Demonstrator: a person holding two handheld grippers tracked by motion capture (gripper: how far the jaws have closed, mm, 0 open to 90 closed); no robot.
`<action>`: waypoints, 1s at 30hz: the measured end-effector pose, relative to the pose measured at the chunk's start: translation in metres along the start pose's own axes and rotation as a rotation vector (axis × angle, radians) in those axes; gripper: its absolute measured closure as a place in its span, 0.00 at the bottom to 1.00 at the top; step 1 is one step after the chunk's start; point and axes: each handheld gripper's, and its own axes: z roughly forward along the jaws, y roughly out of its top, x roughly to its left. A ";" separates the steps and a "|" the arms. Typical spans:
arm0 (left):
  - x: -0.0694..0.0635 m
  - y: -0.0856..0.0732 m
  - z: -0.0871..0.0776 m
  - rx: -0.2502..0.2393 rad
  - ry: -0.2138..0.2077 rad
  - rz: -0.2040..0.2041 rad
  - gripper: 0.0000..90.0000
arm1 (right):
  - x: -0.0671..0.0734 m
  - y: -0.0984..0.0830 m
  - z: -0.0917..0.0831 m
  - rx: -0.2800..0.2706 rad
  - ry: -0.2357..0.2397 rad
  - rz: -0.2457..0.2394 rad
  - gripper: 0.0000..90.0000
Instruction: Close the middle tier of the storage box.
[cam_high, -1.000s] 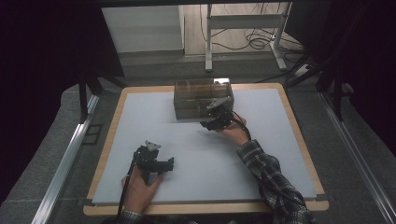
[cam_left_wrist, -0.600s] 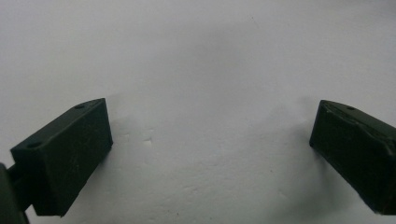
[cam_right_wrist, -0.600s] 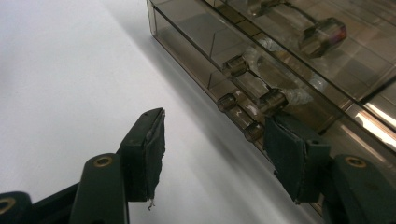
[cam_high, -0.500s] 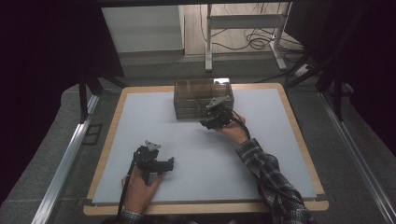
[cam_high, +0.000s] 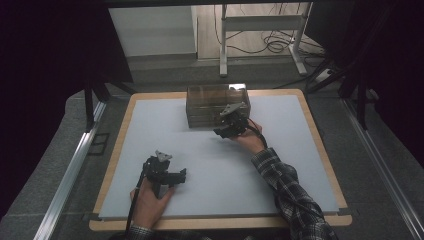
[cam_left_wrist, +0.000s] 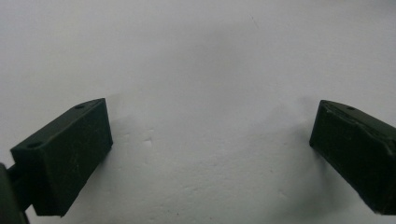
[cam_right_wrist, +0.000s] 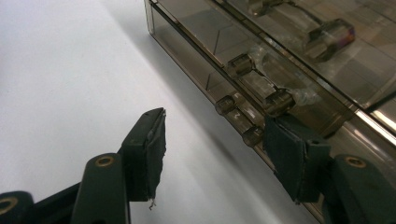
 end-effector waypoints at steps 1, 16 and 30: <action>0.000 0.000 0.000 0.000 0.000 0.000 0.00 | 0.000 0.000 0.000 0.001 -0.002 0.000 0.42; 0.000 0.000 0.000 -0.001 0.000 -0.002 0.00 | 0.004 -0.001 -0.006 0.007 -0.010 -0.033 0.42; 0.000 0.000 0.000 -0.002 0.000 -0.003 0.00 | 0.011 -0.001 -0.012 0.002 -0.003 -0.057 0.41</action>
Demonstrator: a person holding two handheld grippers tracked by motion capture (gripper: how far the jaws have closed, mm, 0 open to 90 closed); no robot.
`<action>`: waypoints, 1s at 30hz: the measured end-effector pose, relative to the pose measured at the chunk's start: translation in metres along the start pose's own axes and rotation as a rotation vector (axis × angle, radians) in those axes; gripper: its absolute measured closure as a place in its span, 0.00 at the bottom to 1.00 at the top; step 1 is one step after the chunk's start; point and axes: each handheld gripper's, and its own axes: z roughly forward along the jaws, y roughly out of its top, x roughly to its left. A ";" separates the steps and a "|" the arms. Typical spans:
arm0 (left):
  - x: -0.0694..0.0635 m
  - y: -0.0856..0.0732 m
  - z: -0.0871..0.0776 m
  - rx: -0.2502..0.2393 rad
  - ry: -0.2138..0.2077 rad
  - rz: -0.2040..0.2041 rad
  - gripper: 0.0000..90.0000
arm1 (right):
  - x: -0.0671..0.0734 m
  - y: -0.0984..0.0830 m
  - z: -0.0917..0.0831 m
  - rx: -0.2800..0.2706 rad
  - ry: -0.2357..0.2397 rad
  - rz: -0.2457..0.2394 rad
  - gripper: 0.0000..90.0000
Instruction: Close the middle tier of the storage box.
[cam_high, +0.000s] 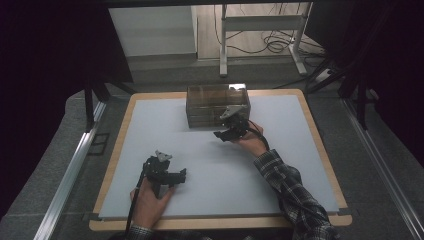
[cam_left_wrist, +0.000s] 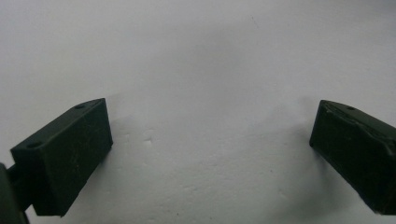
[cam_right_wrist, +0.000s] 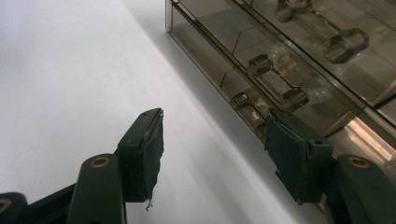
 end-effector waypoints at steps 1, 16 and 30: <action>0.000 0.000 0.000 0.000 0.000 0.000 0.00 | 0.000 0.000 0.000 0.000 -0.002 -0.004 0.41; 0.000 0.000 0.000 0.000 0.000 0.000 0.00 | 0.008 -0.005 -0.007 -0.009 0.008 -0.030 0.38; 0.000 0.000 0.000 0.000 0.000 0.001 0.00 | 0.015 -0.011 -0.011 0.010 0.009 -0.066 0.33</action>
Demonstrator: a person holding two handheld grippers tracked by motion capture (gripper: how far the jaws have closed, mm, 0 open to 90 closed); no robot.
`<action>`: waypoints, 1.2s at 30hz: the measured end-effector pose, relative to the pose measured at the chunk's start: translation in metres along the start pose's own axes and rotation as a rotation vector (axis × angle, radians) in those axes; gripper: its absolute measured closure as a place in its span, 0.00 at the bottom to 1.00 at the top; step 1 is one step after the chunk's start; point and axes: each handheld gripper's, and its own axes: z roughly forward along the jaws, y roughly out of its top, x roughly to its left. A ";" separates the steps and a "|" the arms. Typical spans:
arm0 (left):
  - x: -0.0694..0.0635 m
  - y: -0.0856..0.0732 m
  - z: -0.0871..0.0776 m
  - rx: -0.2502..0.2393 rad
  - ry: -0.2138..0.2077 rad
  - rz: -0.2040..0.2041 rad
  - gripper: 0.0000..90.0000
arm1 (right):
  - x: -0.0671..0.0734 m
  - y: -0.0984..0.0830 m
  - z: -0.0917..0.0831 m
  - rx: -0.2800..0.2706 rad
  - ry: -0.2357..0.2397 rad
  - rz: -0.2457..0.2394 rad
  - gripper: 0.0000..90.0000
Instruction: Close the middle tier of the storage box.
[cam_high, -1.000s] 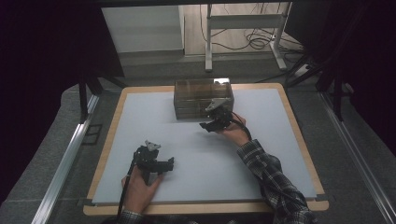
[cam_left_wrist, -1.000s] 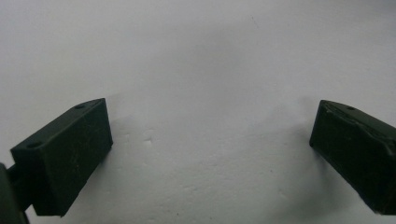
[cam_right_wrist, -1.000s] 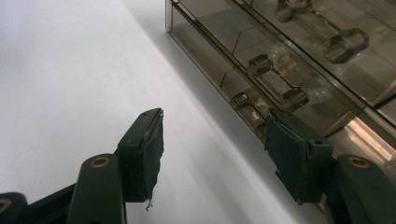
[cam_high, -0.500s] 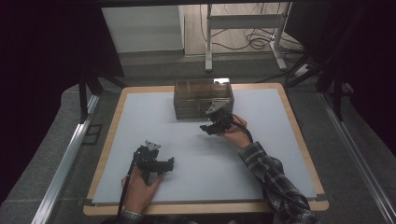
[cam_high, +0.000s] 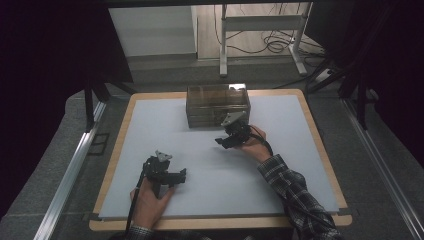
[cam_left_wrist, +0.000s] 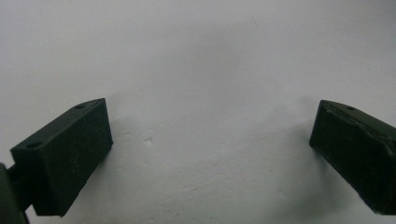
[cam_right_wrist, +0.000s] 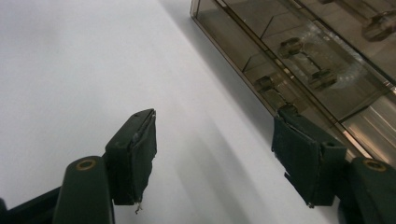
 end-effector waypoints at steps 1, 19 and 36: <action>0.000 0.000 0.000 0.000 0.000 0.000 0.00 | 0.001 0.000 0.000 0.000 -0.001 -0.002 0.33; 0.000 0.000 0.000 0.000 0.000 0.000 0.00 | 0.010 -0.001 -0.010 -0.011 0.032 0.012 0.16; 0.000 0.000 0.000 0.000 0.000 -0.001 0.00 | 0.023 -0.002 -0.021 -0.005 0.070 -0.019 0.12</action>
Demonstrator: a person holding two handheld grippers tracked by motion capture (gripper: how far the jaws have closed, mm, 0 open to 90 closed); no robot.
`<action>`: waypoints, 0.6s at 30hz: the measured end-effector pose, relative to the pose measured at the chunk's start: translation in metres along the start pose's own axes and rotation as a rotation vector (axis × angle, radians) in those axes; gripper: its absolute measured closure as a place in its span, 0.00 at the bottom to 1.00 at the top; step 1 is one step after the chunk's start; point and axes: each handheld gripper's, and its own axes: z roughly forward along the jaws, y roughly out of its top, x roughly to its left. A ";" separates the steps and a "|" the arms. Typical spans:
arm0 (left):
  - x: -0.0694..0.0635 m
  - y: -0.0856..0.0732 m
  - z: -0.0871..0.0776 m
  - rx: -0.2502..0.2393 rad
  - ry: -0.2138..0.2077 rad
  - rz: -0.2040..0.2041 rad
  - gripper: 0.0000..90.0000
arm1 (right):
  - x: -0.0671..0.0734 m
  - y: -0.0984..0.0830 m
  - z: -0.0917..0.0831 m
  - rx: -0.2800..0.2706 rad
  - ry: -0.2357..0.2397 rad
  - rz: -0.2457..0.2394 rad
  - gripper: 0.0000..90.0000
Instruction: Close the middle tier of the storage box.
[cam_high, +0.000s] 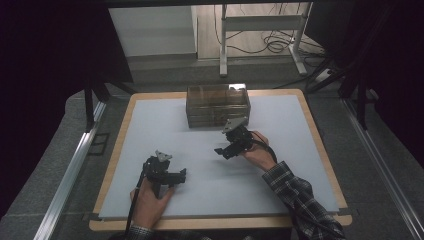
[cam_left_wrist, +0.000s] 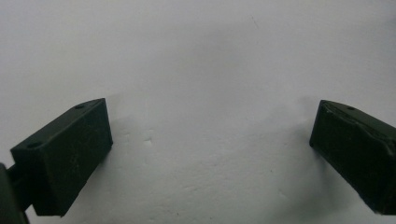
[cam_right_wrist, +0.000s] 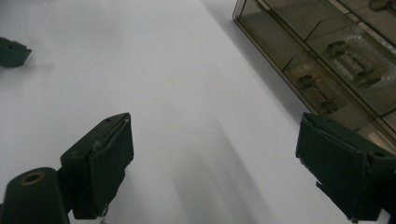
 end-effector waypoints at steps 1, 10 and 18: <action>0.000 0.000 0.000 0.000 0.000 0.000 0.00 | 0.000 0.000 0.000 0.000 0.001 -0.002 0.12; 0.000 0.000 0.000 0.000 0.000 0.000 0.00 | 0.005 -0.005 -0.002 0.022 0.005 -0.013 0.10; 0.000 0.000 0.000 0.000 0.000 0.000 0.00 | 0.009 -0.007 -0.007 0.025 0.008 -0.024 0.09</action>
